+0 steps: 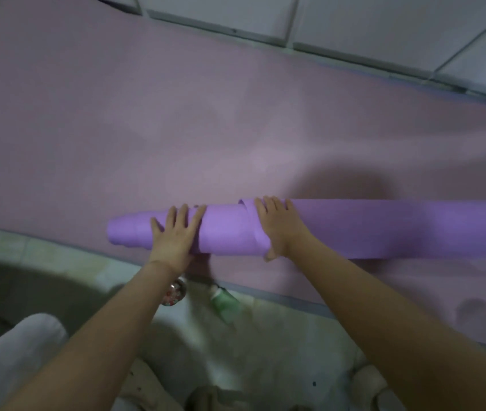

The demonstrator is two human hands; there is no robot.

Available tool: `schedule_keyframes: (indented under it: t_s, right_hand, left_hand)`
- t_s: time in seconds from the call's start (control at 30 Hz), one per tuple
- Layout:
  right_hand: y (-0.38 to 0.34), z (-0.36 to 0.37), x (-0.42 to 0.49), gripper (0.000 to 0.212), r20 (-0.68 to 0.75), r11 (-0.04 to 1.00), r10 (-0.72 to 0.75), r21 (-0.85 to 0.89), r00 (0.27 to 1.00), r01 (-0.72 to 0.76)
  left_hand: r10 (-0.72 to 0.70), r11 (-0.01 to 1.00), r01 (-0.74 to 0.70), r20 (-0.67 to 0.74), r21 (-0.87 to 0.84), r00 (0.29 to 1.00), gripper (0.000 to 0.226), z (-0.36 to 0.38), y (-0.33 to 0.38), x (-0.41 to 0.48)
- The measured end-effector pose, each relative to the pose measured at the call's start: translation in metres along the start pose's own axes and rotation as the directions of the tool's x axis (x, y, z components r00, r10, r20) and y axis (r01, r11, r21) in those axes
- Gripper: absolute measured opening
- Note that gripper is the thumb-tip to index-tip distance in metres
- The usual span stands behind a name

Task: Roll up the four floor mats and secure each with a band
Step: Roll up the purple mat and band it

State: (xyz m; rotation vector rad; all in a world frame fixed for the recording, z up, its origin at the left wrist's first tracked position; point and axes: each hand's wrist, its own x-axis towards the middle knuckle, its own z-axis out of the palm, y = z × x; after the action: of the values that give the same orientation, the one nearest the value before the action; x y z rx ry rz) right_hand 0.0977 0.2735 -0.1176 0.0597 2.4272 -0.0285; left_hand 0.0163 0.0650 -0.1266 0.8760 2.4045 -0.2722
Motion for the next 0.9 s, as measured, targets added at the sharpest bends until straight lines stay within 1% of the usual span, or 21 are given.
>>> schedule_keyframes:
  t_s: [0.07,0.1,0.13,0.2,0.27,0.3,0.33,0.37,0.4,0.43,0.47,0.5,0.53,0.57,0.63,0.7,0.77,0.83,0.9]
  right_hand:
    - [0.004,-0.007,0.004,0.116,-0.005,0.999,-0.01,0.037,1.0,0.011]
    - [0.005,-0.009,0.005,0.111,-0.008,0.998,-0.011,0.056,1.0,0.012]
    - [0.007,-0.009,0.005,0.106,-0.012,0.998,-0.014,0.068,1.0,0.014]
    - [0.008,-0.007,0.002,0.1,-0.034,0.995,-0.008,0.098,0.999,0.012]
    - [0.012,-0.003,-0.004,0.097,-0.072,0.992,0.002,0.129,0.997,0.007]
    - [0.014,-0.003,-0.008,0.095,-0.091,0.99,0.006,0.144,0.996,0.007]
    - [0.017,-0.004,-0.012,0.094,-0.11,0.988,0.013,0.157,0.994,0.005]
    - [0.02,-0.007,-0.017,0.095,-0.129,0.986,0.021,0.164,0.991,0.0]
    - [0.022,-0.011,-0.022,0.097,-0.141,0.986,0.03,0.169,0.99,-0.006]
    - [0.025,-0.016,-0.028,0.099,-0.145,0.984,0.039,0.178,0.989,-0.013]
    - [0.027,-0.022,-0.034,0.101,-0.156,0.981,0.049,0.193,0.986,-0.018]
    - [0.028,-0.027,-0.041,0.1,-0.17,0.977,0.066,0.213,0.983,-0.029]
    - [0.029,-0.033,-0.048,0.097,-0.197,0.972,0.087,0.229,0.976,-0.041]
    - [0.03,-0.04,-0.056,0.094,-0.225,0.969,0.109,0.241,0.968,-0.054]
    - [0.033,-0.054,-0.072,0.09,-0.279,0.961,0.166,0.26,0.946,-0.092]
    - [0.042,-0.071,-0.093,0.097,-0.312,0.945,0.224,0.3,0.923,-0.128]
    - [0.052,-0.094,-0.117,0.112,-0.351,0.914,0.25,0.393,0.902,-0.101]
    - [0.06,-0.117,-0.145,0.121,-0.391,0.867,0.299,0.492,0.87,-0.077]
    - [0.062,-0.138,-0.172,0.121,-0.448,0.849,0.339,0.524,0.827,-0.064]
  left_hand:
    - [-0.01,1.0,0.01,-0.002,-0.004,1.0,0.092,0.0,-0.012,-0.001]
    - [-0.014,0.999,0.014,-0.008,-0.035,1.0,0.09,-0.001,-0.015,-0.002]
    - [-0.02,0.995,0.018,-0.015,-0.097,1.0,0.089,-0.003,-0.018,-0.003]
    - [-0.037,0.958,0.017,-0.064,-0.287,0.997,0.084,-0.006,-0.028,-0.007]
    - [-0.078,0.888,-0.018,-0.187,-0.46,0.979,0.076,-0.012,-0.037,-0.018]
    - [-0.134,0.858,-0.024,-0.268,-0.513,0.954,0.072,-0.016,-0.04,-0.025]
    - [-0.221,0.831,-0.004,-0.338,-0.556,0.915,0.066,-0.02,-0.042,-0.031]
    - [-0.337,0.794,0.05,-0.37,-0.605,0.866,0.059,-0.024,-0.044,-0.037]
    - [-0.456,0.742,0.124,-0.361,-0.659,0.814,0.055,-0.03,-0.046,-0.041]
    - [-0.561,0.675,0.199,-0.32,-0.71,0.763,0.054,-0.036,-0.047,-0.045]
    - [-0.642,0.604,0.256,-0.271,-0.755,0.717,0.057,-0.043,-0.046,-0.048]
    - [-0.692,0.54,0.275,-0.234,-0.795,0.683,0.06,-0.05,-0.044,-0.051]
    - [-0.713,0.487,0.247,-0.217,-0.838,0.667,0.063,-0.058,-0.042,-0.054]
    - [-0.718,0.447,0.188,-0.225,-0.874,0.659,0.064,-0.067,-0.04,-0.058]
    - [-0.724,0.42,0.069,-0.288,-0.905,0.627,0.061,-0.09,-0.035,-0.065]
    - [-0.706,0.439,-0.057,-0.384,-0.897,0.596,0.055,-0.121,-0.03,-0.072]
    - [-0.654,0.49,-0.207,-0.514,-0.847,0.556,0.049,-0.157,-0.023,-0.082]
    - [-0.608,0.558,-0.315,-0.637,-0.768,0.475,0.047,-0.196,-0.012,-0.097]
    - [-0.575,0.599,-0.399,-0.72,-0.694,0.389,0.047,-0.237,0.0,-0.115]
